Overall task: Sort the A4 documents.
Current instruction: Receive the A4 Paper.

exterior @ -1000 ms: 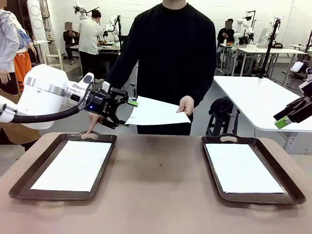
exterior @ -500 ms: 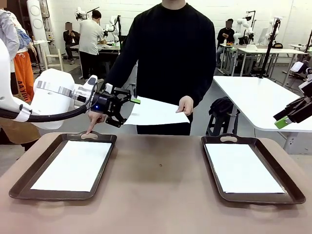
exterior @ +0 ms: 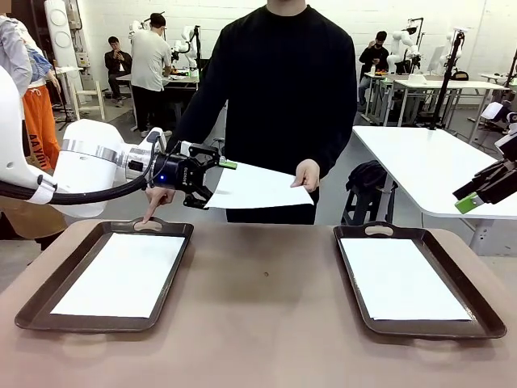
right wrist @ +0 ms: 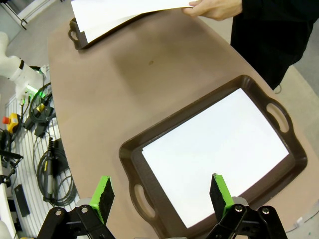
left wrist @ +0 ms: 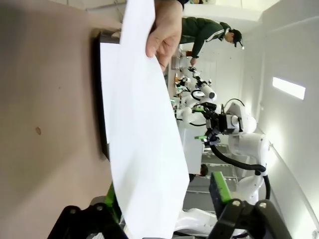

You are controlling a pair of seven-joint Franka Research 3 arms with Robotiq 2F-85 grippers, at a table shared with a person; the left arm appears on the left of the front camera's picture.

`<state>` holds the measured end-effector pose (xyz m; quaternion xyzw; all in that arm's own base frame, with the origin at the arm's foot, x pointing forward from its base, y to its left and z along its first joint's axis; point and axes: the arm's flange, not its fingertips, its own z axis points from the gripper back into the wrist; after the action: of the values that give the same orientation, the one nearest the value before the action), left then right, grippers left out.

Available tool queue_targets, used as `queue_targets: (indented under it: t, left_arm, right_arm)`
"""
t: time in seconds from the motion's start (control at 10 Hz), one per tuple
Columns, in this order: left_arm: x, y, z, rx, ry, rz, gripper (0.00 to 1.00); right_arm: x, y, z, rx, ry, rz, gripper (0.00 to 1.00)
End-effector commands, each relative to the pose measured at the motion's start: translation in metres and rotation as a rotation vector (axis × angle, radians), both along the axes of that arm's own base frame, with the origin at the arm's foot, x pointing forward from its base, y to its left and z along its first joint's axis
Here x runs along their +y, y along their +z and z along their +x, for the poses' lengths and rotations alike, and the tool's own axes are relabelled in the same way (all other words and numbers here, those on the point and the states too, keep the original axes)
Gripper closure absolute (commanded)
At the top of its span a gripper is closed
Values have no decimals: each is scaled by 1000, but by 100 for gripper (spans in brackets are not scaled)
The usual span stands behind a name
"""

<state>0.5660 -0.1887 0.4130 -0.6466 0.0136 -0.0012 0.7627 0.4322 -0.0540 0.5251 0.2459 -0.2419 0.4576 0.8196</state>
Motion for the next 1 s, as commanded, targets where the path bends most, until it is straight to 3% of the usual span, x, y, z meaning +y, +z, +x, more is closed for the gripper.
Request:
queue_targets:
  t: [0.0,0.7,0.9]
  left_arm:
    - [0,0,6,11,2,-37,28]
    - [-8,-7,2,9,-14,-15,99]
    - [-6,-6,0,0,0,-7,100]
  right_arm:
    - [0,-1,0,-4,-6,-7,0]
    - [0,-1,0,-4,-6,-7,0]
    - [0,-1,0,-4,-6,-7,0]
